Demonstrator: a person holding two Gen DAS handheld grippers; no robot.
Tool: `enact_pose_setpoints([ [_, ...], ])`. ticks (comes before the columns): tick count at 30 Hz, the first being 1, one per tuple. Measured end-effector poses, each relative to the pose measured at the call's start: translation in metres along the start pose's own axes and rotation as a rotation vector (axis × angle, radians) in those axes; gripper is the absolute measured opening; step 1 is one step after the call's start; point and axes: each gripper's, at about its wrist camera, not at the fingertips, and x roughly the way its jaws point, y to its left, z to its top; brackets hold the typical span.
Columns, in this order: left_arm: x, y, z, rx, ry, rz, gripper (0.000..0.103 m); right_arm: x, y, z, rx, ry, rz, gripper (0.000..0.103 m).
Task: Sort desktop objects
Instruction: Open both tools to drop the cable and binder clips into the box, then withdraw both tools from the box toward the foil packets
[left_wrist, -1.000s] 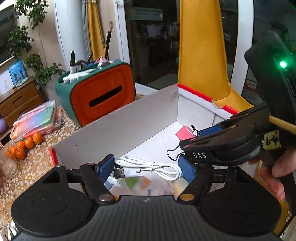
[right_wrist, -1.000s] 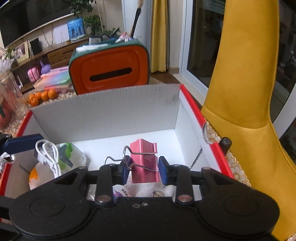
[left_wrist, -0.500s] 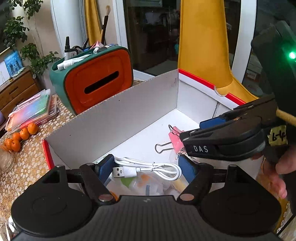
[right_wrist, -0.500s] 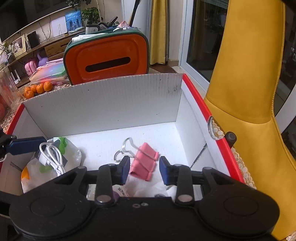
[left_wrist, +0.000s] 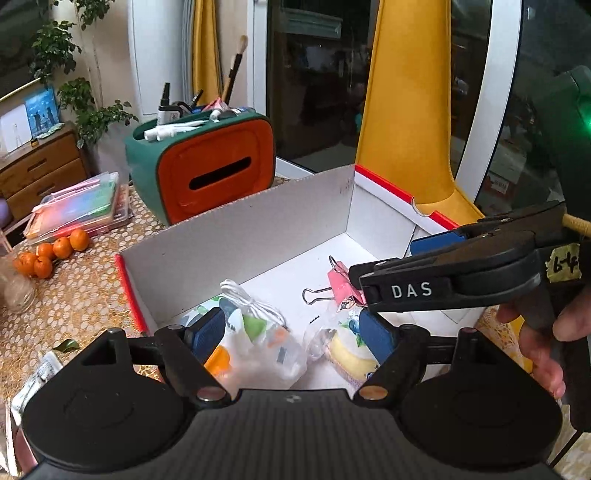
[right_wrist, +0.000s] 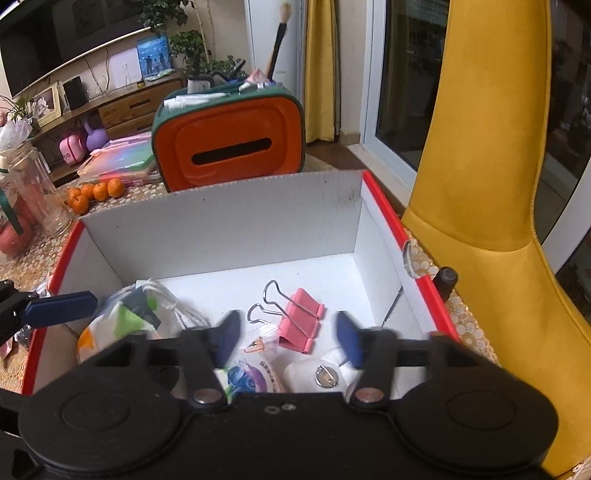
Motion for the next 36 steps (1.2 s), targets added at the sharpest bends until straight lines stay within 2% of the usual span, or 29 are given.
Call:
enact_pose_setpoints([
  [6,-0.014,0.005,-0.008,-0.033,-0.007,0.018,0.079,-0.014,0.008,-0.003,-0.007,-0.012,0.026,0.066],
  [8,-0.017,0.005,-0.01,-0.038,-0.009,0.021,0.079,-0.019,0.011,-0.004,-0.016,-0.018,0.038,0.069],
  [10,-0.02,0.004,-0.013,-0.04,-0.01,0.029,0.084,-0.021,0.014,-0.006,-0.025,-0.016,0.049,0.071],
  [13,-0.024,0.006,-0.02,-0.059,-0.013,0.031,0.085,-0.025,0.017,-0.009,-0.034,-0.013,0.045,0.072],
  [16,-0.032,0.008,-0.026,-0.086,-0.023,0.035,0.085,-0.033,0.018,-0.013,-0.03,-0.02,0.047,0.078],
  [17,-0.036,0.008,-0.028,-0.092,-0.033,0.027,0.085,-0.037,0.018,-0.014,-0.027,-0.023,0.047,0.078],
  [21,-0.059,0.009,-0.036,-0.11,-0.067,0.051,0.099,-0.056,0.019,-0.02,-0.017,-0.033,0.063,0.079],
  [29,-0.121,0.026,-0.058,-0.153,-0.109,0.105,0.099,-0.112,0.045,-0.037,-0.062,-0.099,0.128,0.089],
  [36,-0.167,0.054,-0.084,-0.093,-0.15,0.141,0.099,-0.146,0.092,-0.052,-0.084,-0.132,0.163,0.09],
])
